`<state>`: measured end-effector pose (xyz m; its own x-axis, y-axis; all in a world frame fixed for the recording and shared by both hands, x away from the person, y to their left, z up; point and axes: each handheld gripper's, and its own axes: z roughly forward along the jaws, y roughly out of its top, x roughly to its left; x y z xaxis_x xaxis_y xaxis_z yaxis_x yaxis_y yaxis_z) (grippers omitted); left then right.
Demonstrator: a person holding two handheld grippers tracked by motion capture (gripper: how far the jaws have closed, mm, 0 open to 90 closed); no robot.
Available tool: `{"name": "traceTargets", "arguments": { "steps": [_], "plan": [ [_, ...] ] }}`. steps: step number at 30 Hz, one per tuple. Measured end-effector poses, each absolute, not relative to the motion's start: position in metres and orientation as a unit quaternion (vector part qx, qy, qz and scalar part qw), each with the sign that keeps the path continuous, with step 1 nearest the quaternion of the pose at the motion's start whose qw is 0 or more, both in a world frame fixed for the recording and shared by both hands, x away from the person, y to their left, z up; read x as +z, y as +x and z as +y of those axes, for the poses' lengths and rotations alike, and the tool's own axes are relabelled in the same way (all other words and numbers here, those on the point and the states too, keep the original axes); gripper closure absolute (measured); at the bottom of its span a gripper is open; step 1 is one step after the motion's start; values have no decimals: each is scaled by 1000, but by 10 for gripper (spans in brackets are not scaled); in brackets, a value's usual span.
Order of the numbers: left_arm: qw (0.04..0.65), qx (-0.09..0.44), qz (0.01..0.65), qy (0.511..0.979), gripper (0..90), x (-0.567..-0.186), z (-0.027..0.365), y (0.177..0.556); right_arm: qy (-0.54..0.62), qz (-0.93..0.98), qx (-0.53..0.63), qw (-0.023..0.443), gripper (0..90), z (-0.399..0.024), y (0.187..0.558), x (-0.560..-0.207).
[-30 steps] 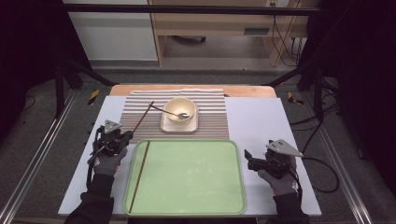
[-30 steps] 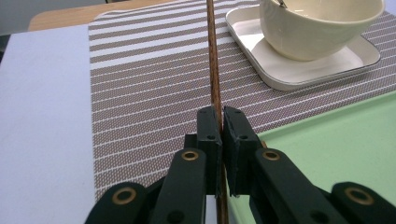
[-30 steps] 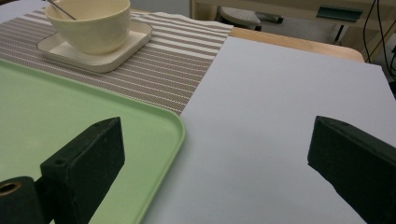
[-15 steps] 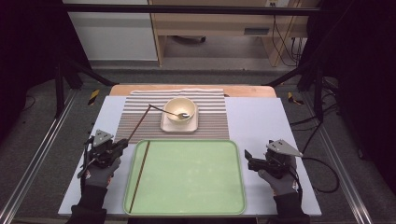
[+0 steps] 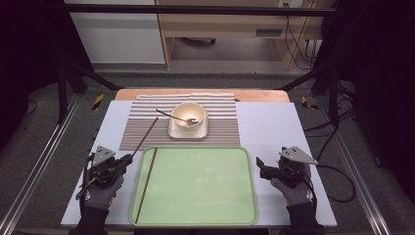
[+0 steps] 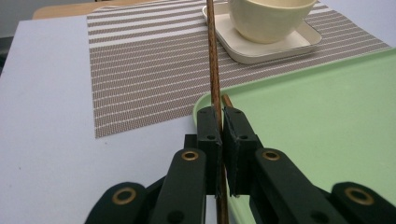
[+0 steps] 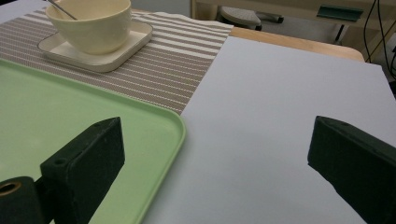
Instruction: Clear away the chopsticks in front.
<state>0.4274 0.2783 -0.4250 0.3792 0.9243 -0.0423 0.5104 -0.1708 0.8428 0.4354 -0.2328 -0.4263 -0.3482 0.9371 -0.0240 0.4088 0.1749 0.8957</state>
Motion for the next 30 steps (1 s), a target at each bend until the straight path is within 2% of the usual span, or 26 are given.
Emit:
{"name": "traceTargets", "arguments": {
  "steps": [30],
  "plan": [
    [416,207,445,765,853,-437,231,383,480,699,432,309,42,-232,434,-424]
  ]
}}
